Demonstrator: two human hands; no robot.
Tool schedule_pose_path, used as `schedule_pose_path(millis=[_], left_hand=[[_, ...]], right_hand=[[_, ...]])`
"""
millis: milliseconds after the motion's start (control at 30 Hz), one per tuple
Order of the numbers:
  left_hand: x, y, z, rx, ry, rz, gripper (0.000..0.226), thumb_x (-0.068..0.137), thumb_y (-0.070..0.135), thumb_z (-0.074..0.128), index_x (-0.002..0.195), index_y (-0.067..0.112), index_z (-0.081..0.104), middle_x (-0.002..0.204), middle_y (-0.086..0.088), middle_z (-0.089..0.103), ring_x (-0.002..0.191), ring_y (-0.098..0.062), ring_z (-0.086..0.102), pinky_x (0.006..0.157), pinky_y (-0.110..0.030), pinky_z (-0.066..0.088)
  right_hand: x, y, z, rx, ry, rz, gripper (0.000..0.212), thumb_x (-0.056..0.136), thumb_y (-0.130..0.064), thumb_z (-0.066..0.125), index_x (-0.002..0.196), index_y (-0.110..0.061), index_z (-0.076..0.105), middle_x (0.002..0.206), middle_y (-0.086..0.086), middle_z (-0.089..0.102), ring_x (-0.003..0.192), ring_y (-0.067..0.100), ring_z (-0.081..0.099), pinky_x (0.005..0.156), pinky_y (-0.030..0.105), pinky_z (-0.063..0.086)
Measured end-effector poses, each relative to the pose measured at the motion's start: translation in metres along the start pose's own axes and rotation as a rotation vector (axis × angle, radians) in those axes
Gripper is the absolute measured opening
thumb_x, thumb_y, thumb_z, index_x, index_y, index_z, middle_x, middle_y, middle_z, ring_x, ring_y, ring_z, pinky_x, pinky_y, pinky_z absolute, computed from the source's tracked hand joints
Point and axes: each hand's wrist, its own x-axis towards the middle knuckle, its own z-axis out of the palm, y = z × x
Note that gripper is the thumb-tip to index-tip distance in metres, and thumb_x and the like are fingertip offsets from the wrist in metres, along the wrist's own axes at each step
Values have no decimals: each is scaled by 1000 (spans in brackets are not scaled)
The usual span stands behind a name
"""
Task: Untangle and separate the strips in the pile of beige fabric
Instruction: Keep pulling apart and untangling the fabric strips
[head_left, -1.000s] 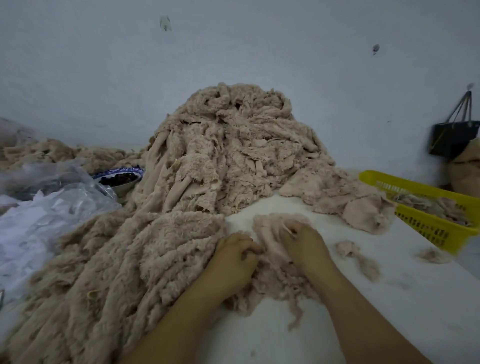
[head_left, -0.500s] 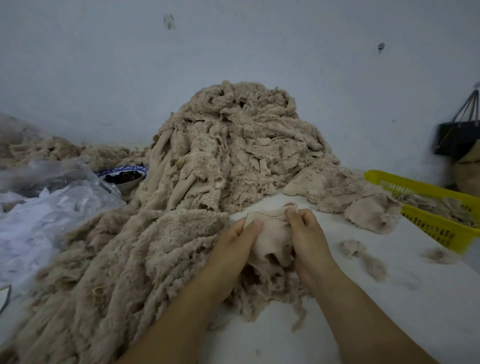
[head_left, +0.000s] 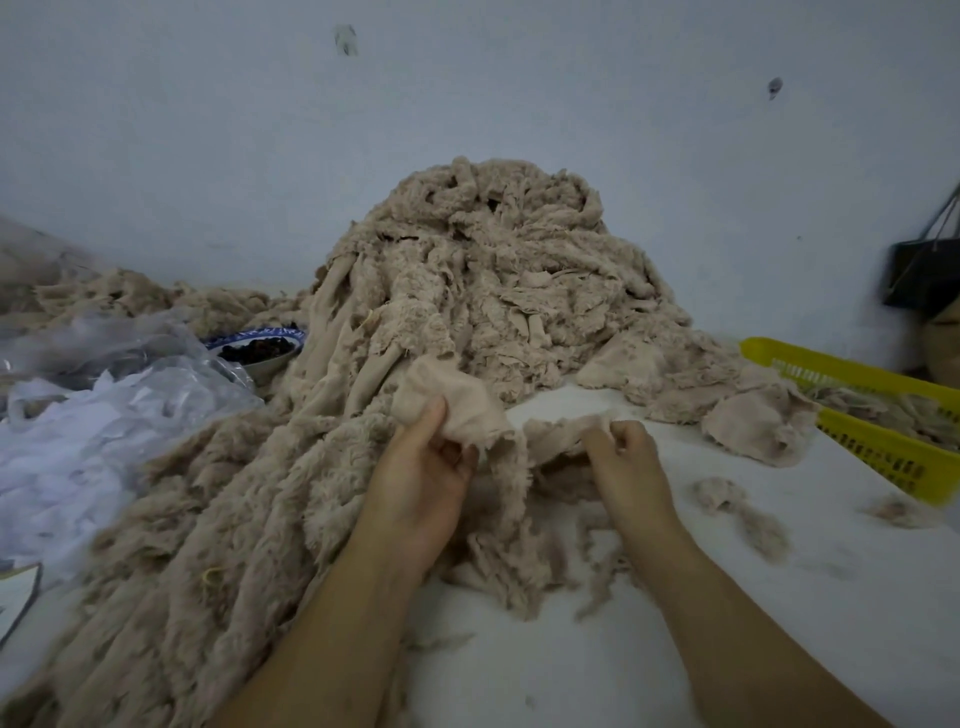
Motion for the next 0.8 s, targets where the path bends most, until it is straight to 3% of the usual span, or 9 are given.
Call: schedule_pose_path(millis=[67,133,233,300,367,467,633,700,800], left_hand=[[-1,-1,1,-83,-21,-58,31,81,12,67,111,7,66,99,-10,74,83,-15,72,61,-22,58],[-1,-2,3,-122,-26,-114,21,81,8,67,101,1,68,99,-15,72,82,-18,72,57,-22,58],[-1,-2,4,-141,-32,-109,18,82,10,66,96,-2,67,98,-19,72,82,-22,73,58,-24,59],[-1,0,5,-183,0,-80,21,80,12,67,96,-1,67,92,-18,74,77,-21,74,57,-25,59],[-1,3,3,-219,30,-60,17,76,11,68,88,0,70,83,-14,73,68,-17,72,54,-24,58],[2,7,-2,-263,36,-49,10,73,8,66,73,1,73,76,-10,70,62,-15,70,48,-21,54],[11,-3,-3,4,34,-86,26,77,17,68,97,1,74,94,-14,75,80,-20,74,74,-34,62],[11,-12,-6,231,-3,-77,40,86,30,63,114,2,69,105,-15,74,90,-21,74,70,-31,61],[2,-19,-4,519,-222,-121,69,92,61,49,129,4,59,120,-18,69,112,-29,66,93,-38,55]], right_hand=[[-10,-8,1,4,77,-195,26,98,-39,51,99,-14,58,113,3,47,92,2,55,83,21,50],[-23,-18,5,63,44,-386,27,96,-51,48,101,-28,60,115,-6,49,97,-16,48,79,-1,38],[-40,-24,12,4,-321,-380,38,81,-72,47,96,-40,59,98,-19,64,89,-12,58,69,3,42],[-44,-17,20,-278,-483,-386,23,87,-56,60,92,-34,59,87,-12,66,79,-3,61,65,15,47],[-37,-11,20,-449,-416,-374,13,92,-33,62,87,-23,57,82,-4,62,72,9,56,65,31,48],[-26,-11,6,-280,-112,-235,14,92,-19,59,84,-22,48,80,0,58,65,12,50,54,26,39],[-24,-15,-1,-31,73,-293,25,93,-6,52,89,-30,50,89,-1,59,74,17,54,58,28,40],[-25,-19,2,-57,68,-379,26,91,-1,51,96,-26,55,102,-2,57,86,5,54,68,22,44],[-29,-22,6,-161,58,-496,31,87,3,53,97,-26,53,106,-3,48,89,-15,46,71,5,38]])
